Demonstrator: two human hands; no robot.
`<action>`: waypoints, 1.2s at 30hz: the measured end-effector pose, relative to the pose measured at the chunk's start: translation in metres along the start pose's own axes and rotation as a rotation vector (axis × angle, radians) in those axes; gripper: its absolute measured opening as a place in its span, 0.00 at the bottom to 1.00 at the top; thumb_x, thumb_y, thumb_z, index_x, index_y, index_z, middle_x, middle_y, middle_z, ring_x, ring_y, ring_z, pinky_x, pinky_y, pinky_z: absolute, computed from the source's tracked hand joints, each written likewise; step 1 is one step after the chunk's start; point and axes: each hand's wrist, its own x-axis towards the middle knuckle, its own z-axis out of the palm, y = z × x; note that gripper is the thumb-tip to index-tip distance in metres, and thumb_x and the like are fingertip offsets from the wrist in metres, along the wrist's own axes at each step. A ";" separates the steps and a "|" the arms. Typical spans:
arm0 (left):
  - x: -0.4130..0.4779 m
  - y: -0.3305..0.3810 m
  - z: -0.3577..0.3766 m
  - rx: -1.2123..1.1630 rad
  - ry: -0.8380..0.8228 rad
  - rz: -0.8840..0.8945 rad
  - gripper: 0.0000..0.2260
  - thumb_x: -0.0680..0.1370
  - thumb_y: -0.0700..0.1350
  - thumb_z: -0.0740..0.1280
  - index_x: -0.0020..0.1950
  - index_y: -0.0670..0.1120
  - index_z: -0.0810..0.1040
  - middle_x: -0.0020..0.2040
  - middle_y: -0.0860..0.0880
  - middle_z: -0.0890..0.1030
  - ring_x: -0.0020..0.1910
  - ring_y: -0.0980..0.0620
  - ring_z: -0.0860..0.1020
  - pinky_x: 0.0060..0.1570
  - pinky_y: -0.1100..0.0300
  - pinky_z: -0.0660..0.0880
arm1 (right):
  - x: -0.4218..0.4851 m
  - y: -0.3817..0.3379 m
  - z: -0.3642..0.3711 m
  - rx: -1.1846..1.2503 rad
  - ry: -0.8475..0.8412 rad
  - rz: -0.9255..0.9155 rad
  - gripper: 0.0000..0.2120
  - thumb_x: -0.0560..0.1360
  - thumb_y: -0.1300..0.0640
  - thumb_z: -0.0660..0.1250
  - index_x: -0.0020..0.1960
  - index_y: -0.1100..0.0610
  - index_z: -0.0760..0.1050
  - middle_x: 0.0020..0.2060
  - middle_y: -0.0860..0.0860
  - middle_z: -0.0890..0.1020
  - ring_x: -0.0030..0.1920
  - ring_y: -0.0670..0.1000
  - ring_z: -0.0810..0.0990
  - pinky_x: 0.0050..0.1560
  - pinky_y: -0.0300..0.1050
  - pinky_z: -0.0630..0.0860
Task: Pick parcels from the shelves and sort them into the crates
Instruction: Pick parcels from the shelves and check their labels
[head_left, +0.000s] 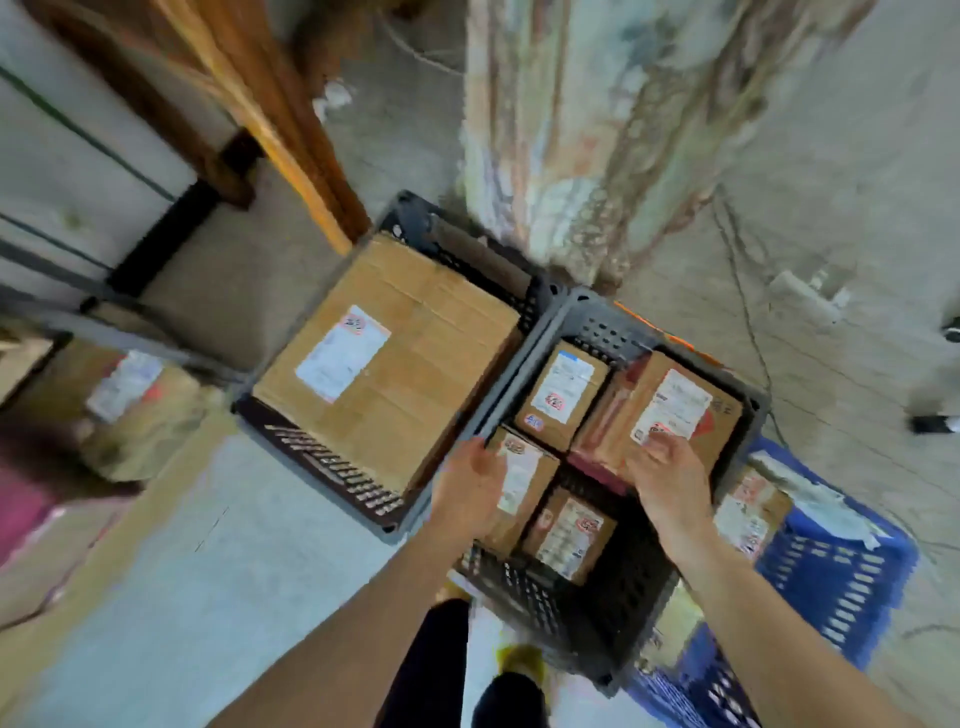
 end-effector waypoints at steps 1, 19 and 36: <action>-0.019 0.001 -0.025 -0.050 0.058 -0.004 0.16 0.80 0.41 0.60 0.66 0.38 0.70 0.63 0.40 0.76 0.62 0.41 0.74 0.61 0.55 0.70 | -0.017 -0.017 0.008 -0.010 -0.056 -0.041 0.20 0.77 0.58 0.64 0.67 0.60 0.66 0.67 0.54 0.71 0.66 0.54 0.71 0.60 0.45 0.68; -0.408 -0.325 -0.355 -0.743 1.010 -0.206 0.06 0.77 0.41 0.61 0.49 0.50 0.76 0.40 0.52 0.76 0.41 0.53 0.74 0.39 0.67 0.67 | -0.503 -0.092 0.311 -0.568 -0.874 -0.819 0.16 0.75 0.62 0.65 0.61 0.67 0.71 0.59 0.61 0.77 0.60 0.57 0.76 0.56 0.45 0.69; -0.474 -0.644 -0.508 -0.887 1.138 -0.400 0.15 0.78 0.45 0.64 0.62 0.41 0.76 0.59 0.44 0.80 0.57 0.46 0.78 0.56 0.58 0.73 | -0.729 0.046 0.574 -0.851 -0.997 -0.896 0.19 0.75 0.60 0.65 0.64 0.64 0.69 0.61 0.59 0.77 0.60 0.55 0.75 0.55 0.40 0.67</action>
